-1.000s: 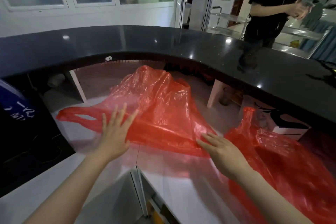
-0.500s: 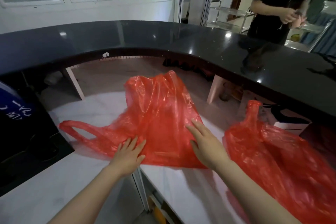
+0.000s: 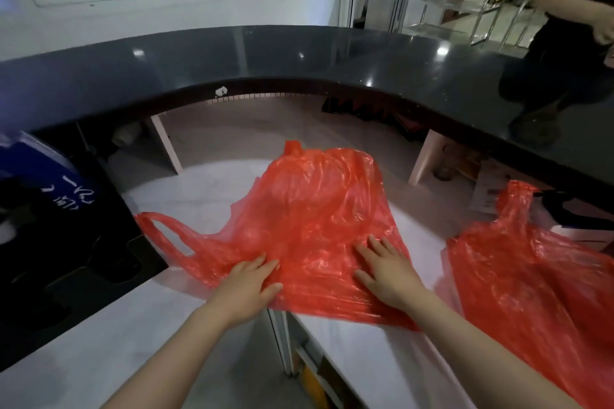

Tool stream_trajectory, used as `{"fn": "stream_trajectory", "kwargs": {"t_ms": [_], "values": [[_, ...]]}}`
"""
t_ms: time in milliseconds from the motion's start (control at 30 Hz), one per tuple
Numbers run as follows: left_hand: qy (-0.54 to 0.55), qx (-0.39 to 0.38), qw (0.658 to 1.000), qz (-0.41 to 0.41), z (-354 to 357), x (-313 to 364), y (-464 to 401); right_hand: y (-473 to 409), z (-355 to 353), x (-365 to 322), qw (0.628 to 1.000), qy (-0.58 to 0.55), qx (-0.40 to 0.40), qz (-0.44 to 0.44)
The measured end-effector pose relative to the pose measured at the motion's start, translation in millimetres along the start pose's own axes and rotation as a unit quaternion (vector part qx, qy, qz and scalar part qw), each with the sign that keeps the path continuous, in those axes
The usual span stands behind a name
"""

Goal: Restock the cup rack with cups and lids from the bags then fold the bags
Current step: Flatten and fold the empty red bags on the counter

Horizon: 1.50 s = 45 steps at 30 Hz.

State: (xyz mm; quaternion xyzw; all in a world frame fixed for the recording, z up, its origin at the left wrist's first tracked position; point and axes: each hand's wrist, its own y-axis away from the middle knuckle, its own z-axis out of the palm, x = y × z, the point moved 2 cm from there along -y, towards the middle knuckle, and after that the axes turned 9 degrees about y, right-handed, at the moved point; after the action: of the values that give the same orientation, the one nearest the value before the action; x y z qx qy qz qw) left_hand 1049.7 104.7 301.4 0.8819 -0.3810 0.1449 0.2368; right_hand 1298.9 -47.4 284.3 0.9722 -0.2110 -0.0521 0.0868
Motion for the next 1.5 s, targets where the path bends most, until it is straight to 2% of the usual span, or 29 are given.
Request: {"fn": "stream_trajectory", "kwargs": {"t_ms": [100,200,367,500,700,800,867,967,1133,1200,1333,1500], "values": [[0.033,0.120,0.989,0.078,-38.7,10.9,-1.8,-5.5,-36.5,-10.7,0.985,-0.051,0.164,0.010],[0.147,0.200,0.963,0.109,-77.5,20.0,-2.9,-10.9,-67.7,-18.1,0.950,-0.128,0.282,0.047],[0.261,0.286,0.910,0.146,-133.6,17.6,-21.4,-28.0,-101.6,-10.5,0.914,-0.185,0.345,0.110],[0.314,0.292,0.892,0.145,-163.9,13.1,-54.0,-40.2,-113.9,5.9,0.881,-0.235,0.369,0.180],[0.238,0.214,0.935,0.154,-185.7,19.4,-123.9,-69.4,-116.5,30.6,0.889,-0.283,0.276,0.230],[0.196,0.183,0.951,0.155,-185.1,27.6,-153.9,-87.5,-118.2,41.4,0.875,-0.363,0.222,0.231],[0.167,0.165,0.958,0.166,-182.2,35.8,-171.0,-97.3,-120.2,44.1,0.867,-0.400,0.204,0.215],[0.151,0.149,0.956,0.202,-174.3,49.6,-191.4,-108.2,-124.5,46.5,0.883,-0.397,0.182,0.171],[0.111,0.180,0.954,0.212,-160.5,60.3,-211.7,-113.8,-125.4,41.7,0.882,-0.462,0.031,0.088],[0.137,0.196,0.951,0.196,-158.9,56.1,-214.5,-113.4,-125.8,38.3,0.893,-0.443,0.022,0.074],[0.284,0.229,0.919,0.149,-168.4,42.8,-213.5,-112.4,-123.8,39.7,0.934,-0.352,0.000,0.066],[0.476,0.296,0.827,0.050,-185.0,14.3,-212.5,-105.0,-112.9,58.9,0.981,-0.163,-0.029,0.098]]}}
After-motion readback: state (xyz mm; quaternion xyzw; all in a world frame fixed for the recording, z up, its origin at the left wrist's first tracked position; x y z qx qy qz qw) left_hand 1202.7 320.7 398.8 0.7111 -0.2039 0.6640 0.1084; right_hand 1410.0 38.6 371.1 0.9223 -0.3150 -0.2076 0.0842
